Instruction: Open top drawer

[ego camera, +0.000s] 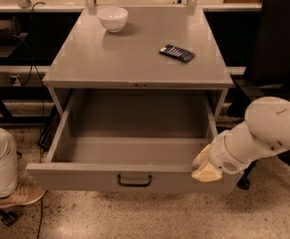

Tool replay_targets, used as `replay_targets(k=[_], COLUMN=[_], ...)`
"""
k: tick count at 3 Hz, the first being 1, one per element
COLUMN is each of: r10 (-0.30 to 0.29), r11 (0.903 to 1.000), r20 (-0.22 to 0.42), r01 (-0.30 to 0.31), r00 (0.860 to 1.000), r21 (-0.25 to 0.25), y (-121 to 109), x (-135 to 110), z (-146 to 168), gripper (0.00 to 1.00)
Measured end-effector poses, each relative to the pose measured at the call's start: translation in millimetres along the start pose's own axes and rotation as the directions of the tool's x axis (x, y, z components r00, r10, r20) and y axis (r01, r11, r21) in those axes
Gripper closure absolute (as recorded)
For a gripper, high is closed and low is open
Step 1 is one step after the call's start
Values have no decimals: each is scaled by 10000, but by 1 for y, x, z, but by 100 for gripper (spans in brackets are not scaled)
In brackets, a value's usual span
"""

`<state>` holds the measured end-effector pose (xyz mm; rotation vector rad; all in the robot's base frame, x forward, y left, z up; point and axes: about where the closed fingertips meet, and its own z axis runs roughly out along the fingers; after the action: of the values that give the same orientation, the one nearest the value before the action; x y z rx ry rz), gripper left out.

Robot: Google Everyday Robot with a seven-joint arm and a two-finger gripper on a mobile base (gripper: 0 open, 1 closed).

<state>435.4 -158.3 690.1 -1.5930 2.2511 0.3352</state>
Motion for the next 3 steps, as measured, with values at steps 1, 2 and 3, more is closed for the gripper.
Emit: replay_targets(k=[1,2,3], r10=[-15,-38,-92], r11=[10000,10000,10000], r20=[-6,-15,104], r01=[15,38,92], r00=[10000,10000,9999], r21=[2,3,-10], y=[0,1,-7], x=[0,-1,3], z=[0,0,-10], gripper=[56,33,3])
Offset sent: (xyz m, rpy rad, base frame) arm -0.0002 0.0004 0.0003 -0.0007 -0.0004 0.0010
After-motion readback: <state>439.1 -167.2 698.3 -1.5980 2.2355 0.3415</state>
